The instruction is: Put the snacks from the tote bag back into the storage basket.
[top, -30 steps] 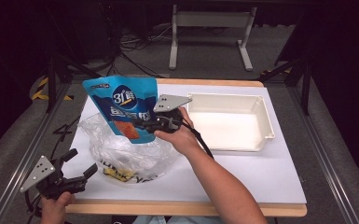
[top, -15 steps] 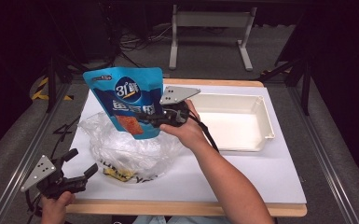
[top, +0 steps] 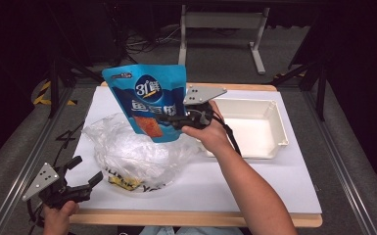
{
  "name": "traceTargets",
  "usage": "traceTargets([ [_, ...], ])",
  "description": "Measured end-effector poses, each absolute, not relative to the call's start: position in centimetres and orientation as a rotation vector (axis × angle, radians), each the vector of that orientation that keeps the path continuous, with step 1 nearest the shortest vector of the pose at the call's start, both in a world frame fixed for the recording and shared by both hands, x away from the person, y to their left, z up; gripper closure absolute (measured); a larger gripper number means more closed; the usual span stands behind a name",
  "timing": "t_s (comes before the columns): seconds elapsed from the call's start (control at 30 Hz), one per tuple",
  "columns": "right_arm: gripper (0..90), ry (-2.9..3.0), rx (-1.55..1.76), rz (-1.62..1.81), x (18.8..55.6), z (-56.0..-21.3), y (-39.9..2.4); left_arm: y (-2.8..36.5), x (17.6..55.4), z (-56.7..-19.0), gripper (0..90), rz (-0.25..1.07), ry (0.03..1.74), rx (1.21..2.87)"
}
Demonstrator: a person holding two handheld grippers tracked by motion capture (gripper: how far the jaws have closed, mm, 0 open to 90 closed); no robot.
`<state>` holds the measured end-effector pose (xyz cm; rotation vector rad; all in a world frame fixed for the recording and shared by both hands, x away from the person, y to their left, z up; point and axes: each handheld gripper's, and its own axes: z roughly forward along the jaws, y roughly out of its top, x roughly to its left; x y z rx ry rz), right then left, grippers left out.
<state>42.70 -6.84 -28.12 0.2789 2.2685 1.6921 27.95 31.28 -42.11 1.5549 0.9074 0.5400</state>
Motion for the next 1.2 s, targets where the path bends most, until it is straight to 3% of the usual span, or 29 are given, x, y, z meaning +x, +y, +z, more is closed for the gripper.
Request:
traceTargets([
  [0.77, 57.5, 2.189, 0.372, 1.667, 42.0, -25.7, -14.3, 31.2, 28.1, -42.2, 5.3, 0.539, 0.922, 1.563],
  [1.2, 57.4, 2.127, 0.487, 1.614, 43.3, -25.3, -18.8, 31.4, 28.1, -42.3, 5.3, 0.546, 0.933, 1.553],
])
